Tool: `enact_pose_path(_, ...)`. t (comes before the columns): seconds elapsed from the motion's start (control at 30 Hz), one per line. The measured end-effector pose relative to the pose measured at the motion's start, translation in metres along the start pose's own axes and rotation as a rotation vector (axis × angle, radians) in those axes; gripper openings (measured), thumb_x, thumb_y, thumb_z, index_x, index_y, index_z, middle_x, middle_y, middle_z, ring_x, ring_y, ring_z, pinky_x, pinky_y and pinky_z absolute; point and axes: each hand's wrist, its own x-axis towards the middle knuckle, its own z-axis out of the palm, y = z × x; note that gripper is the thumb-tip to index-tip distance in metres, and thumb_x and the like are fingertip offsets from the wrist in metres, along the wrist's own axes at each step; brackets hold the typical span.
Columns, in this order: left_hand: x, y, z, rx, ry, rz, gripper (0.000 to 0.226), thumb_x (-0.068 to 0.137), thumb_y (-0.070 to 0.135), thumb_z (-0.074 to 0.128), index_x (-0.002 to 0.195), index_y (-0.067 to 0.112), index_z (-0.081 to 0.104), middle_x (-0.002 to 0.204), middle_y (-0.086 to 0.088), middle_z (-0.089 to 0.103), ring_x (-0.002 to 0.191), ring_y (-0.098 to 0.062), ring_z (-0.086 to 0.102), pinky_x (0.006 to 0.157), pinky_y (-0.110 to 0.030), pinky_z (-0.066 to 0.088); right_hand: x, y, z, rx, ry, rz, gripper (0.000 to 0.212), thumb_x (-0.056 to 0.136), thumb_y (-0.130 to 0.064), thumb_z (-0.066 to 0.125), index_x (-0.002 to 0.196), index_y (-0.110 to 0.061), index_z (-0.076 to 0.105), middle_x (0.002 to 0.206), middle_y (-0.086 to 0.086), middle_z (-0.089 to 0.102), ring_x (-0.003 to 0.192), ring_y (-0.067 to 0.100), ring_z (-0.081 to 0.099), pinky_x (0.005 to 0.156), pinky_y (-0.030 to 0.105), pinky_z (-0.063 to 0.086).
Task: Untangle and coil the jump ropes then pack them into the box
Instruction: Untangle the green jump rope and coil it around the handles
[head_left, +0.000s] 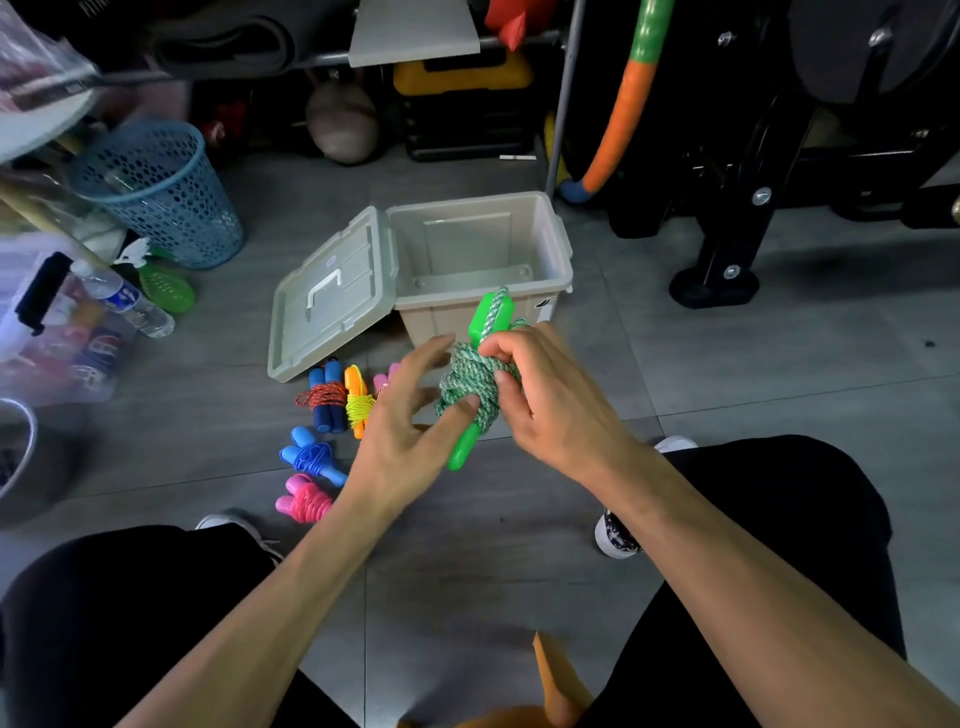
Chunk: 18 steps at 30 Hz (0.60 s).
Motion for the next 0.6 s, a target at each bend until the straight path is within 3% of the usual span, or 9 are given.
enact_pose_path(0.07, 0.003, 0.01, -0.003, -0.248, -0.099, -0.175, 0.049, 0.077, 0.041, 0.068, 0.124, 0.033, 0.058, 0.113, -0.012, 0.063, 0.104, -0.023, 0.063, 0.087, -0.054, 0.054, 0.002, -0.002, -0.003, 0.026, 0.023, -0.025, 0.023, 0.088, 0.004, 0.057, 0.11, -0.003, 0.058, 0.105, -0.008, 0.05, 0.096, 0.021, 0.052, 0.086, 0.025, 0.041)
enact_pose_path(0.1, 0.004, 0.015, -0.003, -0.37, -0.132, -0.261, 0.042, 0.08, 0.036, 0.069, 0.12, 0.028, 0.061, 0.109, -0.015, 0.064, 0.099, -0.029, 0.064, 0.082, -0.056, 0.055, 0.003, -0.003, -0.003, 0.038, 0.026, -0.037, 0.023, 0.087, 0.003, 0.058, 0.109, -0.002, 0.059, 0.105, -0.009, 0.05, 0.096, 0.021, 0.052, 0.088, 0.025, 0.042)
enact_pose_path(0.23, 0.006, 0.025, 0.002, -0.37, -0.046, -0.255, 0.021, 0.092, 0.011, 0.062, 0.112, 0.018, 0.062, 0.096, -0.017, 0.068, 0.083, -0.035, 0.068, 0.064, -0.042, 0.057, 0.002, -0.003, 0.002, 0.087, 0.101, 0.053, 0.027, 0.084, -0.002, 0.067, 0.11, -0.002, 0.063, 0.098, 0.004, 0.063, 0.091, 0.02, 0.061, 0.084, 0.03, 0.049)
enact_pose_path(0.3, 0.005, 0.025, 0.005, -0.4, -0.001, -0.249, 0.02, 0.094, 0.009, 0.059, 0.112, 0.018, 0.062, 0.097, -0.021, 0.067, 0.081, -0.033, 0.068, 0.064, -0.04, 0.056, 0.004, -0.003, 0.005, 0.09, 0.183, 0.102, 0.029, 0.082, -0.006, 0.073, 0.109, -0.002, 0.065, 0.094, 0.006, 0.065, 0.086, 0.016, 0.062, 0.079, 0.029, 0.052)
enact_pose_path(0.43, 0.004, 0.028, 0.009, -0.443, 0.045, -0.223, 0.024, 0.094, 0.007, 0.055, 0.116, 0.017, 0.06, 0.097, -0.012, 0.068, 0.08, -0.025, 0.069, 0.064, -0.037, 0.055, 0.007, -0.004, 0.008, 0.122, 0.313, 0.158, 0.033, 0.078, -0.011, 0.08, 0.108, -0.002, 0.068, 0.097, 0.007, 0.064, 0.078, 0.01, 0.063, 0.078, 0.022, 0.053)
enact_pose_path(0.6, 0.002, 0.028, 0.013, -0.426, 0.051, -0.212, 0.022, 0.095, 0.009, 0.055, 0.114, 0.017, 0.061, 0.087, 0.0, 0.067, 0.079, -0.017, 0.066, 0.063, -0.037, 0.056, 0.005, -0.011, 0.016, 0.168, 0.357, 0.28, 0.031, 0.08, -0.014, 0.077, 0.109, -0.004, 0.072, 0.1, 0.005, 0.07, 0.086, 0.016, 0.068, 0.083, 0.023, 0.052)
